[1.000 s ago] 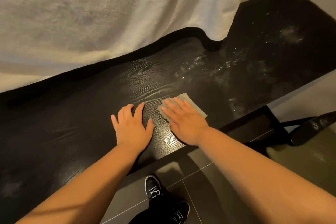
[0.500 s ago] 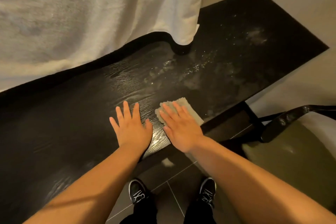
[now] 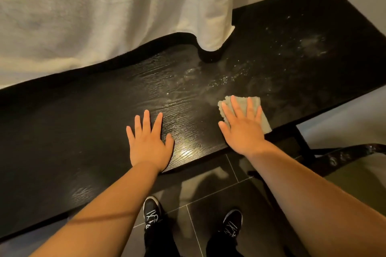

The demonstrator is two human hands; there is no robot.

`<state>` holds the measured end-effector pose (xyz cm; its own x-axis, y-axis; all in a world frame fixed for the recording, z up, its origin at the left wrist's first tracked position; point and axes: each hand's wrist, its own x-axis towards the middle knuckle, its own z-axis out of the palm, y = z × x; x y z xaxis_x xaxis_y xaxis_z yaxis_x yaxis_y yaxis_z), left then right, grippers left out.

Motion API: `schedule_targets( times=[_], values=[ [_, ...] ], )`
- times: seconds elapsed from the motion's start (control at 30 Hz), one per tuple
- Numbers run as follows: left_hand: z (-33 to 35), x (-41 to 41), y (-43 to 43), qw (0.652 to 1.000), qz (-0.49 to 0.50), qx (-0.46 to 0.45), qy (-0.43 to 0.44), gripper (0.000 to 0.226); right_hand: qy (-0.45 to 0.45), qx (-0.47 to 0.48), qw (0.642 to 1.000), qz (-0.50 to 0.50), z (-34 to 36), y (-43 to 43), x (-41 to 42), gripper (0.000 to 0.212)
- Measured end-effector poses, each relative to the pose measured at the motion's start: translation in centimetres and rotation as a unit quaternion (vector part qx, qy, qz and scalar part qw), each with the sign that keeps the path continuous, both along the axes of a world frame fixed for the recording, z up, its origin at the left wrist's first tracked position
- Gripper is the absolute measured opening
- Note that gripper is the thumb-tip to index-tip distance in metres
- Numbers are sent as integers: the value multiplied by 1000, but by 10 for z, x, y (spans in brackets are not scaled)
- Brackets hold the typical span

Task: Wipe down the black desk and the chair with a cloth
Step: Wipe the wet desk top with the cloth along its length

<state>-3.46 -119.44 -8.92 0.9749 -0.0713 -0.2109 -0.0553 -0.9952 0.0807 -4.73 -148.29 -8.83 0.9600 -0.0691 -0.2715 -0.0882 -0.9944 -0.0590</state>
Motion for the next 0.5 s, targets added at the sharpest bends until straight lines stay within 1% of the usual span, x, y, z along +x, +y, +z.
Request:
schedule_targets(
  times=[0.1, 0.17, 0.2, 0.23, 0.3, 0.33, 0.4, 0.47, 0.5],
  values=[
    [-1, 1, -1, 1000, 1, -1, -6, 74, -41, 47, 994, 86, -3, 57, -18, 66],
    [-2, 1, -1, 1000, 2, -4, -10, 74, -14, 51, 987, 153, -8, 82, -22, 65],
    [-2, 0, 0, 1000, 2, -5, -11, 74, 2, 57, 982, 182, -6, 80, -20, 64],
    [-2, 0, 0, 1000, 3, -6, -12, 73, -8, 62, 975, 216, -5, 68, -14, 63],
    [-1, -1, 1, 1000, 4, -5, -11, 73, -54, 20, 960, 273, -5, 24, -2, 60],
    [0, -1, 1, 1000, 3, -5, -13, 73, -69, 1, 962, 263, -6, -2, 2, 60],
    [0, -1, 1, 1000, 0, -5, -14, 74, -60, -15, 979, 192, -6, -47, 4, 60],
    [-1, -1, 1, 1000, 3, -6, -15, 74, -34, -24, 992, 116, -4, -62, 3, 63],
    [-2, -1, 1, 1000, 4, -6, -16, 73, -33, -27, 995, 95, -5, -56, 4, 65]
  ],
)
